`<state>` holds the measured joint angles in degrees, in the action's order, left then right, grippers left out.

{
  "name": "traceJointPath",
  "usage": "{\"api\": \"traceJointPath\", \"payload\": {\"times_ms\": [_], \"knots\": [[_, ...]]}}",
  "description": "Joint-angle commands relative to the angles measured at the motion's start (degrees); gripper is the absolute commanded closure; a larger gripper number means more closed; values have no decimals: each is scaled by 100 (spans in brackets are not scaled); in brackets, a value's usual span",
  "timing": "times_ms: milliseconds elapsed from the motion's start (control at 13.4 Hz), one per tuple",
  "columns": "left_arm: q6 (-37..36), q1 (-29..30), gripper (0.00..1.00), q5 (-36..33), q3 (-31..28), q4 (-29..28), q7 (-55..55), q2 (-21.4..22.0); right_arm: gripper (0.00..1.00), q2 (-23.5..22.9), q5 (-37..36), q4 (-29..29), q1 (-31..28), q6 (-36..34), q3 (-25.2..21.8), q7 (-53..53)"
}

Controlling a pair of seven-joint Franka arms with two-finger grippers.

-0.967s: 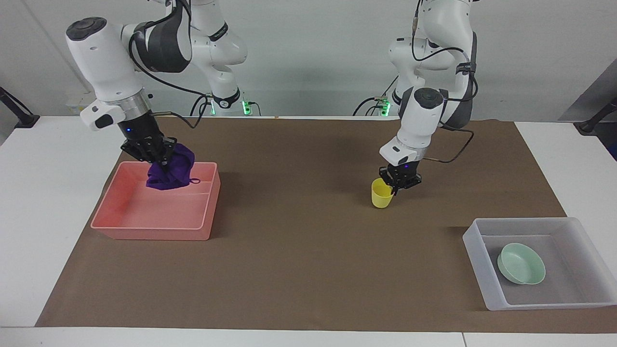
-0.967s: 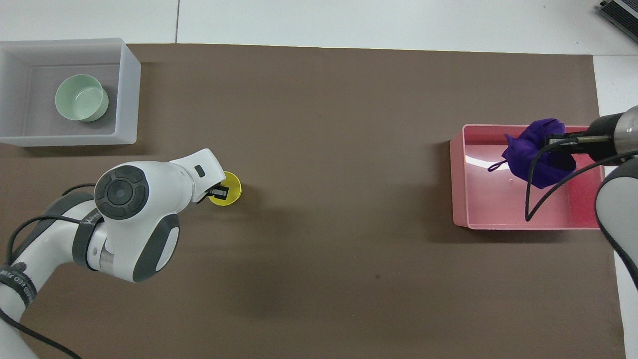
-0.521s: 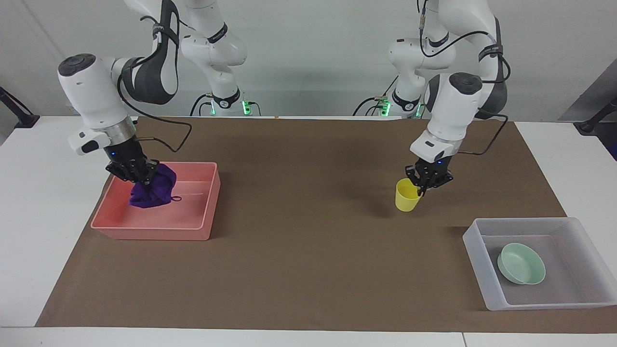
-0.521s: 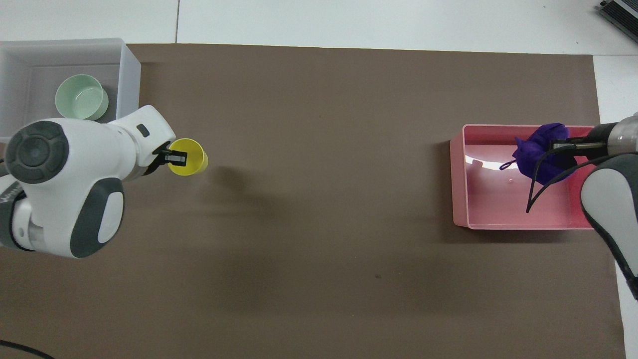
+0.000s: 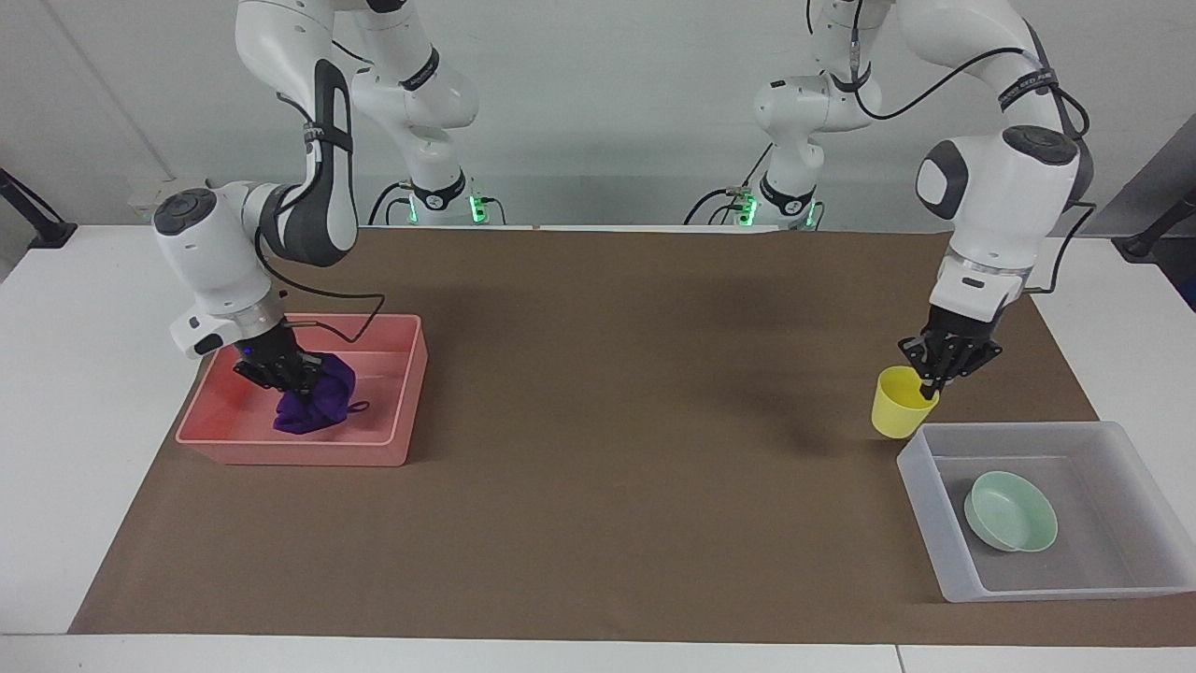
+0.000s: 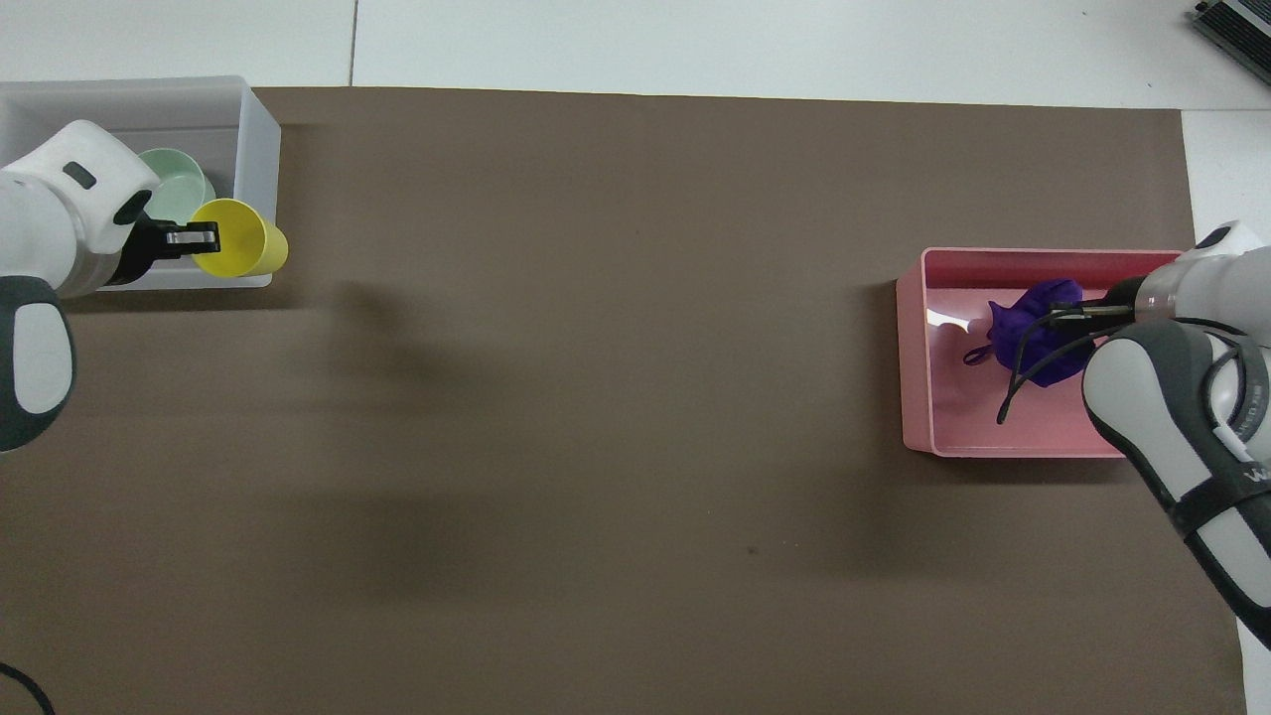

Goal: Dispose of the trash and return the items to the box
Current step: 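Move the yellow cup into the white bin with the left gripper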

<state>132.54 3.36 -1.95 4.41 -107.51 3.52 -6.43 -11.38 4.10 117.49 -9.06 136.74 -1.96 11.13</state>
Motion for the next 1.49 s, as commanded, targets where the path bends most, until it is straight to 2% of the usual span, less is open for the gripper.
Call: {"api": "traceJointPath", "payload": {"times_ms": [0,74,149,223,298,372,595,819,1191,1414], "knots": [[-271,366,100,-95,51,930,-45,-656,100,-144,-15,222,-105,423,81,135],[-368,437,100,-86,51,1238,-36,-849,100,-241,-15,222,-114,459,81,135],[-482,516,100,-69,51,1529,-36,-1025,87,-277,-15,222,-114,494,81,135],[-657,621,100,-86,43,1766,-27,-1175,62,-303,-23,222,-114,494,81,135],[-790,692,100,-69,51,1978,-27,-1351,14,-304,-15,213,-114,485,81,117],[-843,727,100,-60,51,2215,-27,-1526,0,-304,-15,187,-114,468,81,117],[-1037,947,100,-34,77,2839,-27,-2089,0,-50,-23,90,-26,284,81,73],[-1011,1035,100,-25,78,3288,-27,-2634,0,170,-32,-444,9,-654,134,-163],[-783,1254,100,194,60,3176,-27,-2908,0,548,-217,-1052,360,-1929,160,-1129],[-554,1255,100,274,69,2895,-27,-2864,0,768,-348,-1325,659,-2572,160,-1621]]}}
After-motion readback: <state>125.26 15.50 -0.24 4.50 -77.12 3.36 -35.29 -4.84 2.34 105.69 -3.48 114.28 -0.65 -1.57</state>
